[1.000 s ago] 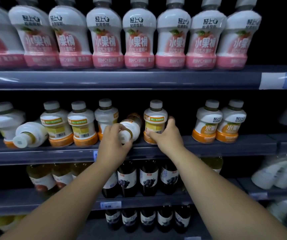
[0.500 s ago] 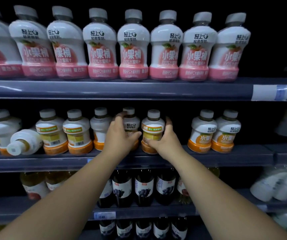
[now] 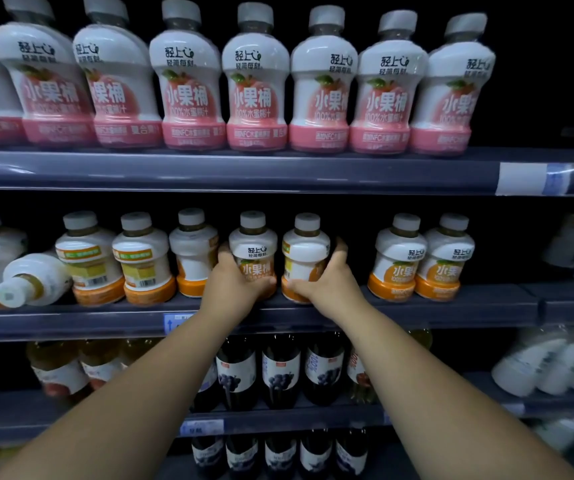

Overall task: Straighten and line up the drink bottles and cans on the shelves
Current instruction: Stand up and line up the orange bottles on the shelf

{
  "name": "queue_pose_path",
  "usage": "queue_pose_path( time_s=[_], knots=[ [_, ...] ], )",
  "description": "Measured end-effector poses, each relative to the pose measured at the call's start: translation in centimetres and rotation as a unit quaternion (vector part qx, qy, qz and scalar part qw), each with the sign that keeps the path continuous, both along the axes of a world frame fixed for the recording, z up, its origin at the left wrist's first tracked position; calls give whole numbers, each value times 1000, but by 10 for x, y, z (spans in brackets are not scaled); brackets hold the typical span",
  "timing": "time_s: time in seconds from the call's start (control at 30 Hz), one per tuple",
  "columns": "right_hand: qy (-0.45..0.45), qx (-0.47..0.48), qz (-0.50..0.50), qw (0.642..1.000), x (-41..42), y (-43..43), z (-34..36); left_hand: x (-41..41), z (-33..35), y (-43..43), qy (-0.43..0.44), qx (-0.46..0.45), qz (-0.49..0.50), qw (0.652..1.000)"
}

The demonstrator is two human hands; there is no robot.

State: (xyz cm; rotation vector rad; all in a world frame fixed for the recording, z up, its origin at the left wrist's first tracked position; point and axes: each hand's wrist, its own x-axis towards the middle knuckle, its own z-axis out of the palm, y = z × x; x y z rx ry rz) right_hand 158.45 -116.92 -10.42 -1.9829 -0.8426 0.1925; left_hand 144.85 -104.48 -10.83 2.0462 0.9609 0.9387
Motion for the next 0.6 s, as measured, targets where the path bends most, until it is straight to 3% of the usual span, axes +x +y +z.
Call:
queue_pose_path(
  time_s=[0.6],
  knots=[
    [-109,-61,-84,989,-8,-11,-3,5,3,1,57,23,-32,998]
  ],
)
